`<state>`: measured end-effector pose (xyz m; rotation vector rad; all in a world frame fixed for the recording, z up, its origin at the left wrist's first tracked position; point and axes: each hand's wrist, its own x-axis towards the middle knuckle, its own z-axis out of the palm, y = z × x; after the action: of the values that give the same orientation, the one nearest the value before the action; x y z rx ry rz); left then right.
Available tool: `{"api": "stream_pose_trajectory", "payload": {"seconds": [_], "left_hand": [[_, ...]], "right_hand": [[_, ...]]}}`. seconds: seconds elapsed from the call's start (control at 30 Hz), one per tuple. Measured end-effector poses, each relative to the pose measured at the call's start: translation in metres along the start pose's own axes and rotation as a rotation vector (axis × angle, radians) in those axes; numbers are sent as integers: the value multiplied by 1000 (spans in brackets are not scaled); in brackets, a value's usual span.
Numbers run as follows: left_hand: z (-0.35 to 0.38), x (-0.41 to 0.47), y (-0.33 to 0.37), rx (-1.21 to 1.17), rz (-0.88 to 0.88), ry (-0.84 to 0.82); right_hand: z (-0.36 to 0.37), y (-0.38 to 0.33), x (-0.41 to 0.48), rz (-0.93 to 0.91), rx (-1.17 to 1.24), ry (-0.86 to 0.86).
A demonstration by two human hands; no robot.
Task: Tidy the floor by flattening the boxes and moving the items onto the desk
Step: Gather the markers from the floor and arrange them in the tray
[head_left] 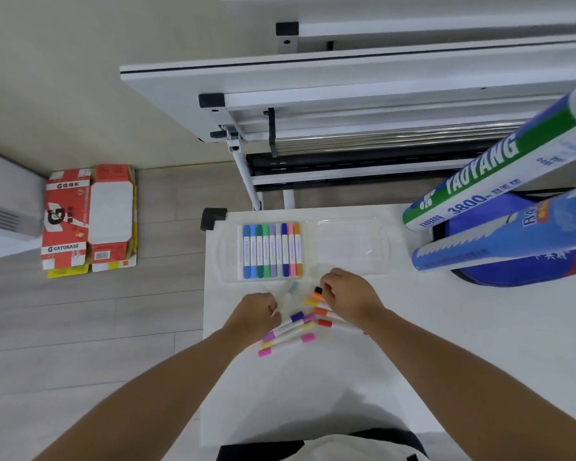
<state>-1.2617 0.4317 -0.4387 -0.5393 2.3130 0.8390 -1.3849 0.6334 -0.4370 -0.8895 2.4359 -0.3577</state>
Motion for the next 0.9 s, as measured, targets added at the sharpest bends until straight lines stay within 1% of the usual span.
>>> {"api": "stream_pose_trajectory", "payload": {"seconds": [0.13, 0.23, 0.3, 0.37, 0.43, 0.53, 0.6, 0.7, 0.8, 0.87, 0.9], "left_hand": [[-19, 9, 26, -345, -40, 15], [-26, 21, 44, -509, -30, 13], [-27, 30, 52, -554, -16, 30], [-28, 40, 59, -496, -8, 70], [-26, 47, 64, -442, 10, 79], [-24, 58, 62, -440, 45, 52], [-28, 65, 51, -359, 57, 107], [-41, 72, 28, -78, 62, 212], [-46, 77, 9, 255, 189, 311], [-41, 79, 0, 368, 285, 359], [-39, 79, -3, 411, 313, 333]], "right_hand": [[-16, -8, 13, 129, 317, -28], [-27, -21, 24, 295, 614, -72], [-30, -26, 31, 386, 784, -65], [-30, -27, 37, 413, 848, -41], [-27, -25, 45, 436, 845, -9], [-21, -17, 60, 487, 816, 19], [-19, -9, 70, 510, 777, 46], [-19, 2, 85, 540, 710, 37], [-16, 3, 101, 494, 592, -14], [-13, -2, 109, 488, 545, -31], [-12, -4, 113, 483, 522, -28]]}}
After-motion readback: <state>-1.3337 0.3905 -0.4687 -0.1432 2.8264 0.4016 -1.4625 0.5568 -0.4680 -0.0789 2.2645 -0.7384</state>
